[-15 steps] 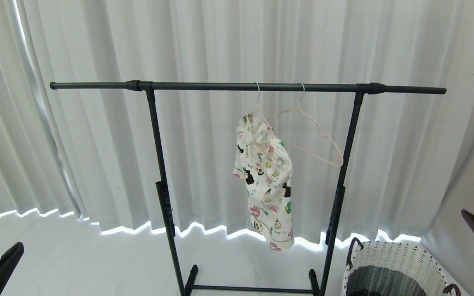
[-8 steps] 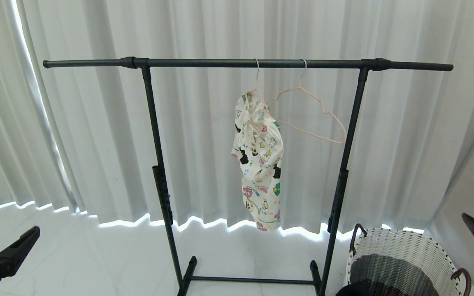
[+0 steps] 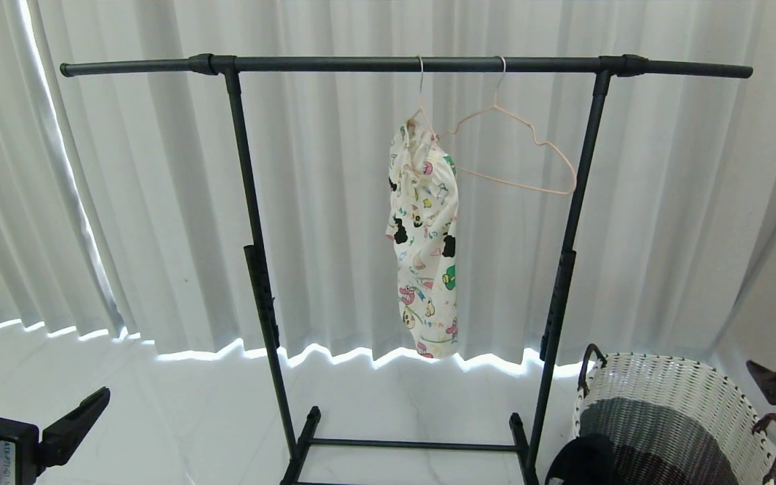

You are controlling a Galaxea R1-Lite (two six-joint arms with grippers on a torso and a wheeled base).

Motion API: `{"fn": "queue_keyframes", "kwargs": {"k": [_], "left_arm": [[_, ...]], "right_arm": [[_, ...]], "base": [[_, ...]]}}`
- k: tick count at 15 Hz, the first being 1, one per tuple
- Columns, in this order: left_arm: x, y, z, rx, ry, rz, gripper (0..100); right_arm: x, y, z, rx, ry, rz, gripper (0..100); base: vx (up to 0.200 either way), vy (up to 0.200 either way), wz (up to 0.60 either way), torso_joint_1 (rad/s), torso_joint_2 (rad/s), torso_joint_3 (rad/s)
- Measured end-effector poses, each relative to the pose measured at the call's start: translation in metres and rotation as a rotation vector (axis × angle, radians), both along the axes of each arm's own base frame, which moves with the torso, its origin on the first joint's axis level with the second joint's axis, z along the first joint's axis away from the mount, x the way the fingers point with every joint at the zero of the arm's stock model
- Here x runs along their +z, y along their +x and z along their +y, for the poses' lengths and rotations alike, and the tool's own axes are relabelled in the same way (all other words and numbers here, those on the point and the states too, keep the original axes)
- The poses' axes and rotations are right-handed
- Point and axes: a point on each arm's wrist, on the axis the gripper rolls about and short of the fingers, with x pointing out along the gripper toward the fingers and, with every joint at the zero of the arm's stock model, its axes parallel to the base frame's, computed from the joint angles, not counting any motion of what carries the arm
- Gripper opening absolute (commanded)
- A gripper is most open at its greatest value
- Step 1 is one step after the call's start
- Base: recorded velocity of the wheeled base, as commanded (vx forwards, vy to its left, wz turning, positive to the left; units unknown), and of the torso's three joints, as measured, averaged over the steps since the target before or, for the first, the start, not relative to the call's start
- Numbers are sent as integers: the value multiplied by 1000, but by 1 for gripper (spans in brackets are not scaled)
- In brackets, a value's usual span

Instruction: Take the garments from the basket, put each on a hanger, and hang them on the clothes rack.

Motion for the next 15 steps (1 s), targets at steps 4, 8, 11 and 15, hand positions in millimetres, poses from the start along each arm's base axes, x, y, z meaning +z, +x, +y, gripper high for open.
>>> {"fn": "queue_keyframes", "kwargs": {"k": [4,8,11,15], "left_arm": [[-5,7,-1,-8,3,45,100],[-10,14,-4,-28,3,90,100],[-12,17,-6,-43,3,106,100],[-14,17,-9,-73,10,118,100]], "right_arm": [[-12,11,-2,-46,35,51,100],[-32,9,-3,-70,57,109,100],[-35,13,-2,-52,21,125,100],[-41,12,4,208,50,194,100]], "base": [[0,0,0,-4,13,9],[50,0,0,2,1,1],[200,0,0,-9,4,9],[200,0,0,2,2,-1]]}}
